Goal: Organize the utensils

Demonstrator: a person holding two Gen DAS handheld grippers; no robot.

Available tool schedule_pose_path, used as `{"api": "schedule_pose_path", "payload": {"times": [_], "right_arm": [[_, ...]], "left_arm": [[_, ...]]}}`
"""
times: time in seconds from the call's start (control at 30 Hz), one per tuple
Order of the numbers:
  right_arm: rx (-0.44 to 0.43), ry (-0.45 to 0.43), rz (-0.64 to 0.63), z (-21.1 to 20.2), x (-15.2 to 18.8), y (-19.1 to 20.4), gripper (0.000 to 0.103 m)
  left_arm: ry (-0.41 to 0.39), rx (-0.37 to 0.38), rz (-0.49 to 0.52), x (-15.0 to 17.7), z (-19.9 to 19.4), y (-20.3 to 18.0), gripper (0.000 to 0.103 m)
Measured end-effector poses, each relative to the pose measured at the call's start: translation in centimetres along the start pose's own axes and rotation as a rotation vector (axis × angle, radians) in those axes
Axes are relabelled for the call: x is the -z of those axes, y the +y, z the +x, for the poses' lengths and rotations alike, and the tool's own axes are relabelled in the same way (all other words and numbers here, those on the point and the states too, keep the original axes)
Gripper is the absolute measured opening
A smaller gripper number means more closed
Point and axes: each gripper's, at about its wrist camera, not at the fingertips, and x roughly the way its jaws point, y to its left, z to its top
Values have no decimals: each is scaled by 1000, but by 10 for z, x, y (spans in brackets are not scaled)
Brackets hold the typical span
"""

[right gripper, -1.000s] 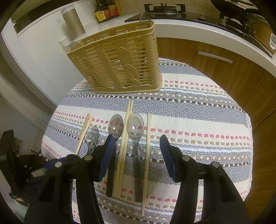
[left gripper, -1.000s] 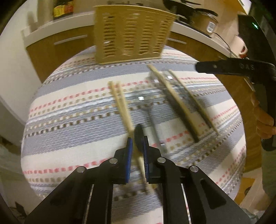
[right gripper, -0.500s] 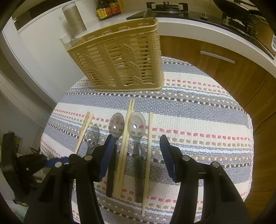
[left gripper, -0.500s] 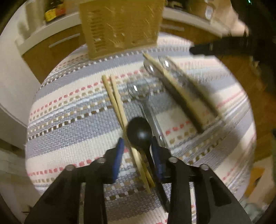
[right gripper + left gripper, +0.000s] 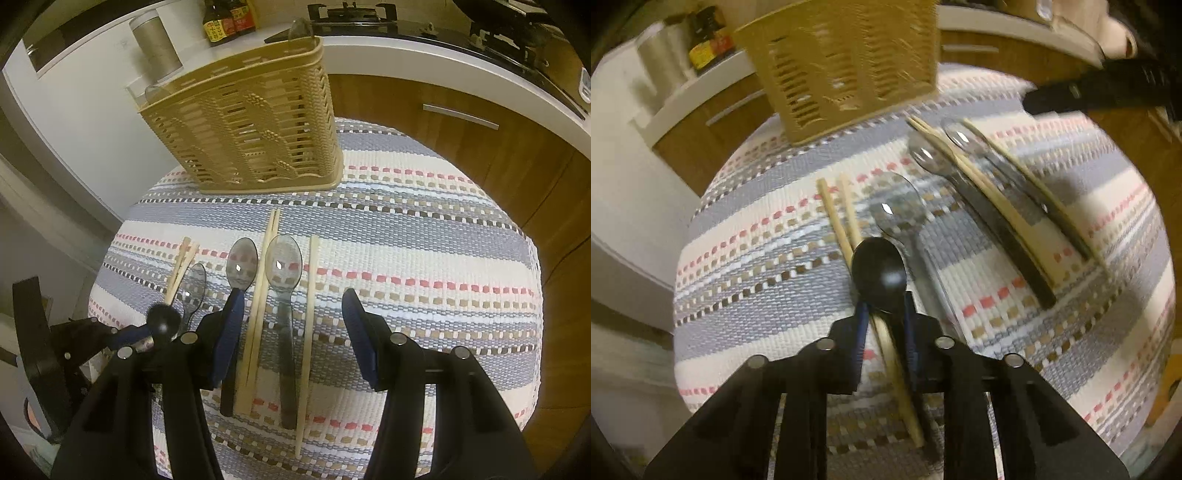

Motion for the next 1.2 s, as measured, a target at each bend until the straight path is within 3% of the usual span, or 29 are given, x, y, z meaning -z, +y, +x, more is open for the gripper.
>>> {"api": "schedule_pose_path", "payload": {"times": [0.17,0.43,0.53,0.6,0.67,0.77,0.87,1.03,1.1,1.2], "right_arm": [[2,9,2,6,-2,1,52],[-1,36,-17,21,-4,13,52],[1,41,-23,23,-5,16,52],[6,42,-29,24,-6,17,52],[11,44,-29,25,-7,17,52],[14,50,-25,27,-8,14,52],[15,55,-25,30,-10,14,52],[5,75,-32,32,-17,16,52],[-17,91,-19,35,-21,16,52],[-52,134,20,45,-32,13,52]], "left_arm": [[-65,153,-141,1,-16,42,5],[-5,235,-274,11,6,96,6],[7,210,-275,10,16,104,11],[-6,191,-263,11,11,103,36],[-25,161,-245,7,8,102,44],[-20,135,-213,-2,10,98,45],[12,36,-166,-15,21,92,45],[64,21,-142,-23,33,94,45],[65,18,-136,-26,34,92,38],[59,15,-135,-27,34,90,35]]}}
